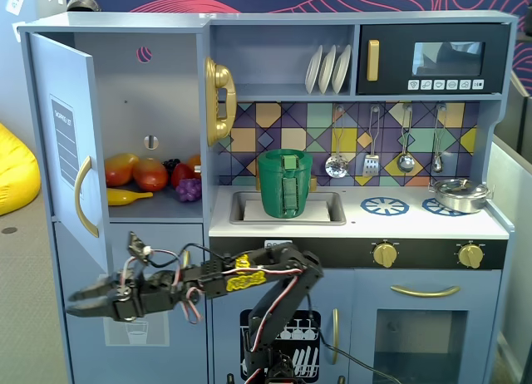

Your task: Close the left cabinet door

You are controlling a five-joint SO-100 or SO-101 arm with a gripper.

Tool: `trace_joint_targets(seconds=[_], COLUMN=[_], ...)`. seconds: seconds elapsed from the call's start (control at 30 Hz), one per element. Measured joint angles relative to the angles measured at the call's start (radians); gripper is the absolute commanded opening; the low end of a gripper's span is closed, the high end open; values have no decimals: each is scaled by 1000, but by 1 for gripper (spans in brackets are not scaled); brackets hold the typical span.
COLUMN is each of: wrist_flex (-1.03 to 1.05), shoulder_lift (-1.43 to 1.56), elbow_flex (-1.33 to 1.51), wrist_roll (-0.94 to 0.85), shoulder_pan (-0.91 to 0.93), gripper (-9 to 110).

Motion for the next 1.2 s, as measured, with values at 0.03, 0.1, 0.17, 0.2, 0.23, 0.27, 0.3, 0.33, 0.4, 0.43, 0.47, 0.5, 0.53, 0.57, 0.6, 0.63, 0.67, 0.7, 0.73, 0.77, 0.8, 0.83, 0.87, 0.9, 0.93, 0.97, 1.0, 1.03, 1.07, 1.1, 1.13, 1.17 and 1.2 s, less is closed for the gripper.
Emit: trace_joint_targets(seconds=[0.03,0.1,0.17,0.2,0.23,0.27,0.3,0.33,0.4,0.43,0.47,0.5,0.53,0.57,0.6,0.63,0.67,0.7,0.73,0.77,0.8,0.83,0.87,0.9,0.93,0.97,1.0,1.03,1.07,1.1,1.13,1.17,1.2], wrist_flex=[-3,-8,-9,-9,-9,-9,-9,-9,-9,-9,-9,-9,-9,-9,-9,-9,-9,-9,-9,-9,-9,-9,-9,-9,-11,-14,-18,-20,-21,-21,-21,-21,-21], shoulder_lift=[-38,-112,-183,-215,-241,-264,-282,-298,-307,-307,-307,-307,-307,-307,-304,-296,-287,-275,-264,-250,-236,-227,-218,-212,-207,-206,-206,-206,-206,-206,-206,-206,-206], elbow_flex=[-40,-123,-204,-239,-275,-304,-328,-348,-370,-376,-376,-376,-376,-376,-376,-365,-351,-337,-327,-313,-302,-293,-285,-281,-279,-279,-279,-279,-279,-279,-279,-279,-279], wrist_roll=[-8,-25,-40,-48,-54,-60,-55,-63,-77,-83,-83,-86,-86,-86,-86,-86,-86,-86,-86,-86,-84,-83,-80,-75,-71,-64,-60,-54,-51,-49,-49,-48,-48], shoulder_pan=[0,2,12,23,32,46,55,63,84,97,112,130,147,167,190,216,247,281,318,359,402,448,497,543,589,634,678,721,756,790,821,850,873], gripper=[0,0,0,0,0,0,0,0,0,0,0,0,0,0,0,0,0,0,0,0,0,0,0,0,0,0,0,0,0,0,0,0,0])
